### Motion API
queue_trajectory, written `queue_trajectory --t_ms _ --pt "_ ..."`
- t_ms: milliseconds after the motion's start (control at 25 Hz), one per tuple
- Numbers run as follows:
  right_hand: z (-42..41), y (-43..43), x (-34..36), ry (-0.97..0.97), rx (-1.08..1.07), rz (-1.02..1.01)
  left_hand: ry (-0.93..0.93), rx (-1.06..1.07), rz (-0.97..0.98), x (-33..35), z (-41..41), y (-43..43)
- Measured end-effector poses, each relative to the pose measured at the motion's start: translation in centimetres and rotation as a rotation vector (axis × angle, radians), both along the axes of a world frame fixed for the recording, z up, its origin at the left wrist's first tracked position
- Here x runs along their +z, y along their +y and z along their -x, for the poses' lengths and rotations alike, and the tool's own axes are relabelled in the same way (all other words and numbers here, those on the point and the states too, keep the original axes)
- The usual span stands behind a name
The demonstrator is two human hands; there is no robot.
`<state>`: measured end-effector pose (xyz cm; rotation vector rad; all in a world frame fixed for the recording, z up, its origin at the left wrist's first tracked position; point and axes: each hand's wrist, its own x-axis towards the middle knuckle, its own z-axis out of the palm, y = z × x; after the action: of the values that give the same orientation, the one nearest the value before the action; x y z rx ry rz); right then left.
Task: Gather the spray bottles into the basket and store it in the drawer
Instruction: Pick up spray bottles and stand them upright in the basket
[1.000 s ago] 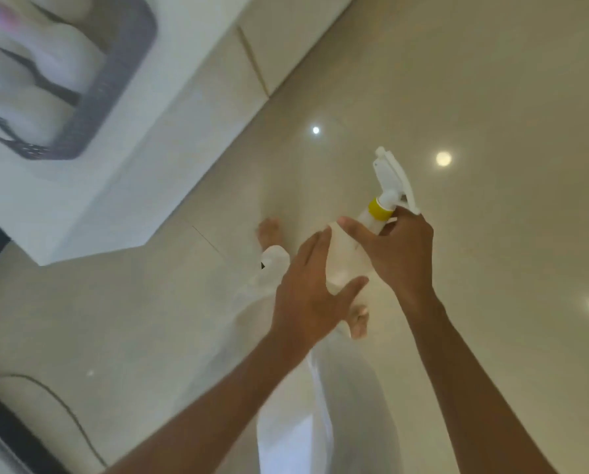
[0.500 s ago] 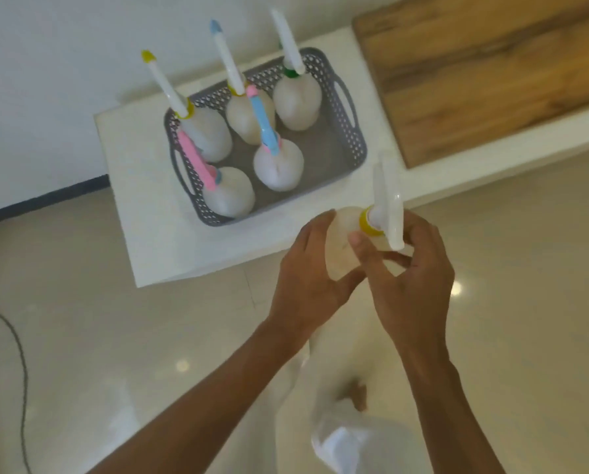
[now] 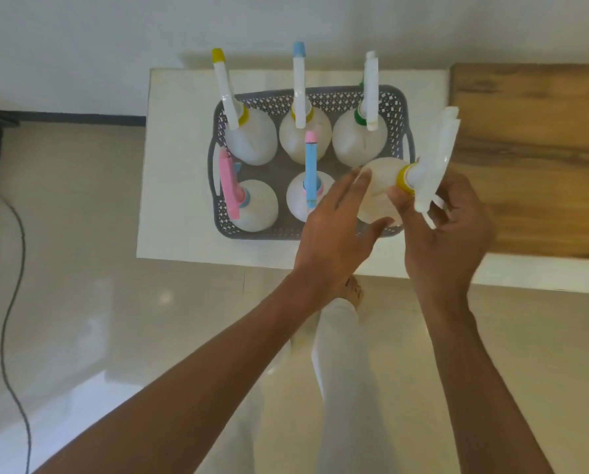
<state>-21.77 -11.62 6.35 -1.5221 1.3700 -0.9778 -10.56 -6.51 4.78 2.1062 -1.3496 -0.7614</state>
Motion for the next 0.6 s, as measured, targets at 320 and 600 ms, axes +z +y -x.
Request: queue_trajectory --t_ms 320,600 --pt "0.2 -1.6 -5.2 0.087 0.096 -0.085 -0.126 0.019 -0.188 -3.9 1.1 -1.7" --pt "-0.6 -2.2 -6.8 0.155 0.139 -0.089 -0.108 -0.063 -0.23 -5.5 0.6 -1.4"
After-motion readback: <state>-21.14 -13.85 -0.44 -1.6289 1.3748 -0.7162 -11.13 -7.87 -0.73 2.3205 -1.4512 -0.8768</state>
